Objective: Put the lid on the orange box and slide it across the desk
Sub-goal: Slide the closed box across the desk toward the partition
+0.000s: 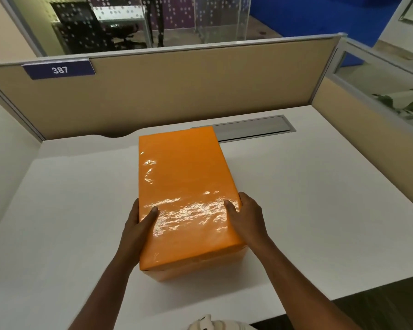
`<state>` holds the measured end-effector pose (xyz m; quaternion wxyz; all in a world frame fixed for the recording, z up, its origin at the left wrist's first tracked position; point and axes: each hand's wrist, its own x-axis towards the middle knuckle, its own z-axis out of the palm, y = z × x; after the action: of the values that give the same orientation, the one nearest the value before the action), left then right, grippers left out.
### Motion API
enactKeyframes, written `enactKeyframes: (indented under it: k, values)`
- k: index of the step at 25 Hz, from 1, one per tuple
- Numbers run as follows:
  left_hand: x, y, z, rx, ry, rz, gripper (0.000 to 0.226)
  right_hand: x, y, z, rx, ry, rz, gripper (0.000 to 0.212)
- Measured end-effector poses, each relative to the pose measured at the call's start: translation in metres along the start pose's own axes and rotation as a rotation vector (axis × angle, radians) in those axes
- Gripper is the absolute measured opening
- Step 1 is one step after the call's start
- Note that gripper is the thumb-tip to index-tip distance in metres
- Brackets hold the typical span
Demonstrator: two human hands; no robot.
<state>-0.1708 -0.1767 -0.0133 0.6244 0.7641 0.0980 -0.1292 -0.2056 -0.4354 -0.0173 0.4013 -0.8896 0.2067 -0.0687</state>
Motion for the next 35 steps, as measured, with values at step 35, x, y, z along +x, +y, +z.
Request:
enactKeyframes:
  k: [35]
  values:
    - [-0.017,-0.007,0.034,0.298,0.153,0.076,0.079,-0.027,0.030,-0.015,-0.238,-0.175,-0.077,0.061]
